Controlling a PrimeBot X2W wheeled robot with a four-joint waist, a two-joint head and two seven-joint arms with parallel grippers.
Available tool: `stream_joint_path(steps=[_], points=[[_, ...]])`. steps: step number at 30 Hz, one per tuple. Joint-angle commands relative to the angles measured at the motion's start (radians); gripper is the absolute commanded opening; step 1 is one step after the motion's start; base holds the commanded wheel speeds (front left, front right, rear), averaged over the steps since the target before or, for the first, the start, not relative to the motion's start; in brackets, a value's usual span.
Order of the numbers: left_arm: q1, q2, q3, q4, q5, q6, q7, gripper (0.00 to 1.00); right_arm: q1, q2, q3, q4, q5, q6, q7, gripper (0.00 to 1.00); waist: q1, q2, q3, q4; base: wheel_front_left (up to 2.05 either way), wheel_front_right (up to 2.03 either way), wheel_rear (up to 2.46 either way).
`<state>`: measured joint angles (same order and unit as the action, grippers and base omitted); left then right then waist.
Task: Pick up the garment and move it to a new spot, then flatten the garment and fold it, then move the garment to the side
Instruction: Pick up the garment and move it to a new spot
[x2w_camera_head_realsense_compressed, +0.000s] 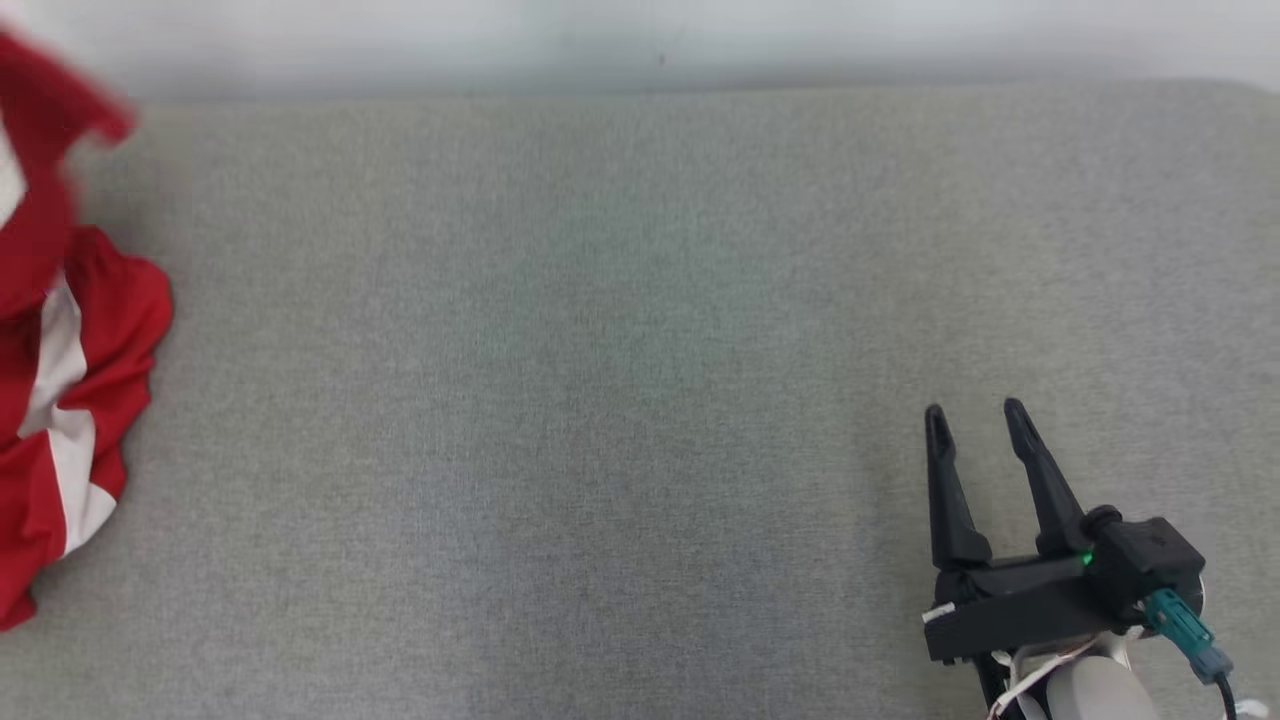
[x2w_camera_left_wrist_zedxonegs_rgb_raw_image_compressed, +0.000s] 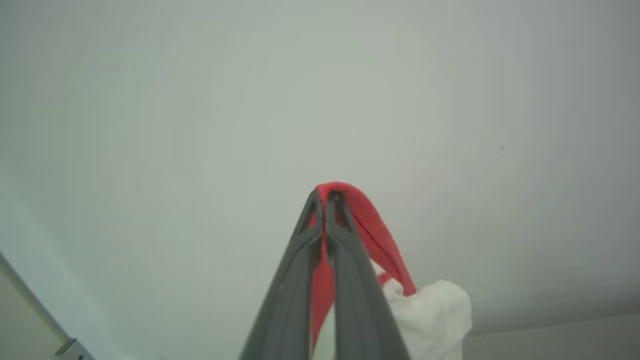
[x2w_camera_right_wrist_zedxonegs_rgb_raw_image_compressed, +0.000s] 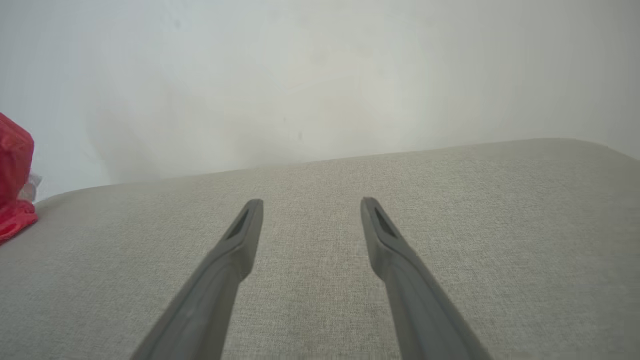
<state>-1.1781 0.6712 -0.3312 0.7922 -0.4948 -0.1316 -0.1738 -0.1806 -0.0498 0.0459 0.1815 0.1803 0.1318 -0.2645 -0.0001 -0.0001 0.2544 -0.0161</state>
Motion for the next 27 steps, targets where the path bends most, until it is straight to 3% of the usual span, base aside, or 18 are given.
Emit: stream_joint_path(steps=[1,7,16,22,27], points=[[-0.024,-0.008,-0.010,-0.035,-0.011,0.003,0.007,0.00,0.013,0.000,-0.004,0.002,0.008,-0.002,-0.003,1.00,0.0001,0.0001,-0.032,-0.018,0.00,0.00,0.00],[-0.059,-0.049,-0.038,-0.204,-0.036,0.009,0.067,0.00,0.031,0.000,-0.008,0.005,0.029,-0.002,-0.003,1.00,0.0001,0.0001,-0.060,-0.090,0.00,0.00,0.00],[-0.017,-0.132,-0.076,-0.436,-0.059,0.065,0.150,0.00,0.045,0.000,-0.007,0.006,0.061,-0.002,-0.003,1.00,0.0001,0.0001,-0.066,-0.208,0.00,0.00,0.00],[0.054,-0.196,-0.105,-0.561,-0.091,0.113,0.189,0.00,0.059,0.000,-0.010,0.007,0.070,-0.002,-0.003,1.00,0.0001,0.0001,-0.054,-0.260,0.00,0.00,0.00],[0.192,-0.250,-0.118,-0.578,-0.135,0.147,0.165,0.00,0.055,0.000,-0.010,0.012,0.068,-0.002,-0.003,1.00,0.0001,0.0001,-0.051,-0.281,0.00,0.00,0.00]])
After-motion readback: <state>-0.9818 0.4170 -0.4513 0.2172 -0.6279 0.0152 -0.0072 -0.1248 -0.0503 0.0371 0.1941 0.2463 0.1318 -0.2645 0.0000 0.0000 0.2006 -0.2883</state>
